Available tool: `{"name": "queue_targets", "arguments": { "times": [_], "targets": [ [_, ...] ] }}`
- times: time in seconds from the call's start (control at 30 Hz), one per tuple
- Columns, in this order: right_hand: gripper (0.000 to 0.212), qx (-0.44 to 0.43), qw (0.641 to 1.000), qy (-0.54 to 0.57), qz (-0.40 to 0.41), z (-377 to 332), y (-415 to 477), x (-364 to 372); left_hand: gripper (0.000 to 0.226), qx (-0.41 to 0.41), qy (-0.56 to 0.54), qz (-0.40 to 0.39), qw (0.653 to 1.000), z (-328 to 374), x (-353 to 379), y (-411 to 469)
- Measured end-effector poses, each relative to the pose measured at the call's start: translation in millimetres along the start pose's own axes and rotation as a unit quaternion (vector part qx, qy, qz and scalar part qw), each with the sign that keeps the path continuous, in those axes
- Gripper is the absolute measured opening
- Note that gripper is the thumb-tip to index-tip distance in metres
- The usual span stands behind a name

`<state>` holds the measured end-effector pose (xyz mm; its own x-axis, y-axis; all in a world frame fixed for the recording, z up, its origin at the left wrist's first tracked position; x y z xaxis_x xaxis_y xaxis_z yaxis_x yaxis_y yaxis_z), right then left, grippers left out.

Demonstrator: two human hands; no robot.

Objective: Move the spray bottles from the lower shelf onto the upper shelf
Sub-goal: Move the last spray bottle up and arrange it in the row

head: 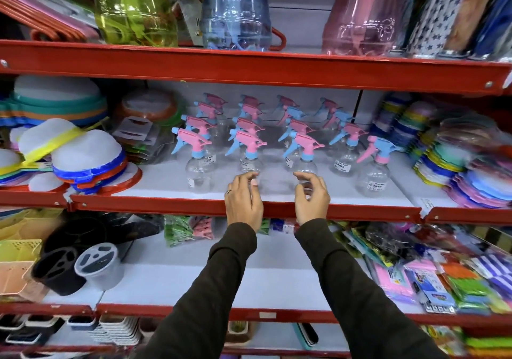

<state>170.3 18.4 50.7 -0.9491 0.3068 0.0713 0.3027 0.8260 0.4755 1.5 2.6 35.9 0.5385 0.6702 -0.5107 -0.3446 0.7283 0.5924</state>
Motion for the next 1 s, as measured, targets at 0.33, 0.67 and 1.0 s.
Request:
{"name": "queue_targets", "arguments": {
  "times": [0.33,0.67,1.0],
  "targets": [
    [0.055,0.144,0.978,-0.096,-0.118,26.0,49.8,-32.2,0.053,-0.013,-0.018,-0.265,0.964,63.3,57.4,-0.7],
    [0.053,0.139,0.974,-0.076,-0.162,30.1,49.0,-38.9,0.050,-0.053,-0.016,-0.305,0.951,72.8,63.8,6.3],
    [0.054,0.136,0.970,-0.100,-0.175,26.8,52.2,-37.5,0.057,-0.045,0.008,-0.293,0.955,69.8,66.5,2.4]
  ]
}}
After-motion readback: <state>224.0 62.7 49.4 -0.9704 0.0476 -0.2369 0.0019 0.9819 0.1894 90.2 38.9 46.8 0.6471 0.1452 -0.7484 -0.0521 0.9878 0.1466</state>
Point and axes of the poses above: each hand's wrist, its own y-axis towards the middle knuckle, its own x-axis out of the palm, z = x × y, the point moved 4 cm from there along y, towards the middle knuckle, and after that the axes turned 13 degrees about y, right-handed, at the moved point
